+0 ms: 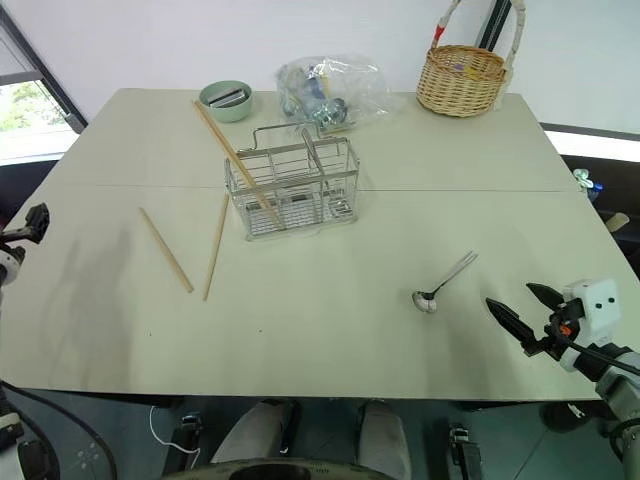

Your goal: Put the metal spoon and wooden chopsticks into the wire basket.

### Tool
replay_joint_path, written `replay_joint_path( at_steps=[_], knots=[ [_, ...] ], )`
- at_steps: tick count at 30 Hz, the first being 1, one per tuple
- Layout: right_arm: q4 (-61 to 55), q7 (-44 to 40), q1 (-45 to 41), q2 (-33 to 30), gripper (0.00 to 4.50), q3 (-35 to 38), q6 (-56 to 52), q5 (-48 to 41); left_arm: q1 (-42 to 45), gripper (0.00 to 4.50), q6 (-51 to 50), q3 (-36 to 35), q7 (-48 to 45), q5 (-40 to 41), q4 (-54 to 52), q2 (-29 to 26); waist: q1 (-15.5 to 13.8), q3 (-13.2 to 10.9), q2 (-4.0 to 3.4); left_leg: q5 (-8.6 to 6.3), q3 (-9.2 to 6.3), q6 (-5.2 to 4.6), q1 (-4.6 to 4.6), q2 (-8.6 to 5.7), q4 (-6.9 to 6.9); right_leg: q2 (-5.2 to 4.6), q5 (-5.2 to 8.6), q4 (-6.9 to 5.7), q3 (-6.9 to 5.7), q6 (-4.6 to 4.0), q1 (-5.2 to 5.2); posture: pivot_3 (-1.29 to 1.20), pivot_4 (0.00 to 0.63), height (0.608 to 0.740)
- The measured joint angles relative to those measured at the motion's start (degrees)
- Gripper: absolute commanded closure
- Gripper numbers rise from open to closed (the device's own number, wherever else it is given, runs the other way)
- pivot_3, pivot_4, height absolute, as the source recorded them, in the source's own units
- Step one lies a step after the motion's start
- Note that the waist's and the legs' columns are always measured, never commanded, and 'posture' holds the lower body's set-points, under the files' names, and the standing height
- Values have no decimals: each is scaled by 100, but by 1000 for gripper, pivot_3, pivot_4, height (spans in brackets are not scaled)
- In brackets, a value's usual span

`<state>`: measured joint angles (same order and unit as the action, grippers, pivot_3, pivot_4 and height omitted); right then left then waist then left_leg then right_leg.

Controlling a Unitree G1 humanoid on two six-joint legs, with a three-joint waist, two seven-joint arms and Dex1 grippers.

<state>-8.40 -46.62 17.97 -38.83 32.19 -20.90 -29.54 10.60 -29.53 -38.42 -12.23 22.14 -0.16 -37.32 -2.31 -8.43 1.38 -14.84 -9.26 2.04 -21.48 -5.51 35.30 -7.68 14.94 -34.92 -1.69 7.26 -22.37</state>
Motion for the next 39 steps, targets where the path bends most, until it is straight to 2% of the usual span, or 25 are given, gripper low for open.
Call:
replay_joint_path(
  at_steps=[22, 25, 27, 32, 35, 39],
  knots=[
    [-45, 82, -146, 27, 25, -58, -2, -15, 148, 0, -82, 142, -87, 20, -1, -62, 1, 1, 1, 1, 1, 0, 3, 0, 1, 2, -1, -1, 0, 1, 1, 0, 150, 688],
    [-34, -47, -253, -143, 25, -164, -2, 9, 154, 0, -194, 149, -235, 119, -53, -147, 4, 0, 0, 1, 2, 0, 3, 0, 1, 3, -1, -1, 0, 1, 1, 0, 150, 688],
    [-4, -286, -404, -475, 25, -317, 2, 73, 111, 0, -333, 265, -612, 304, -280, -273, 7, -3, 0, 1, 7, 0, 1, 0, 4, 3, -1, -1, 0, 0, 1, 0, 150, 688],
    [449, -1134, -1560, -1520, 25, -834, 96, 239, -37, 0, -885, 612, -1718, 1179, -1475, -724, 33, -12, -8, 1, 39, -1, 5, 10, 9, -1, -6, 1, 0, -14, -2, 0, 150, 688],
    [1110, -1909, -2730, -2012, 25, -1577, 473, 546, -318, 0, -1240, 904, -2512, 1584, -2005, -1247, 99, -27, -12, 1, 88, -1, 8, 32, 2, 1, -9, 3, -2, -21, -10, 0, 150, 688],
    [2033, -2963, -4419, -2112, 25, -2698, 1127, 1099, -352, 0, -1403, 1506, -3512, 1945, -2532, -1831, 183, -47, -23, 2, 114, -3, 6, 45, -5, 1, -12, 13, -6, -25, -8, 0, 150, 688]
  ],
)
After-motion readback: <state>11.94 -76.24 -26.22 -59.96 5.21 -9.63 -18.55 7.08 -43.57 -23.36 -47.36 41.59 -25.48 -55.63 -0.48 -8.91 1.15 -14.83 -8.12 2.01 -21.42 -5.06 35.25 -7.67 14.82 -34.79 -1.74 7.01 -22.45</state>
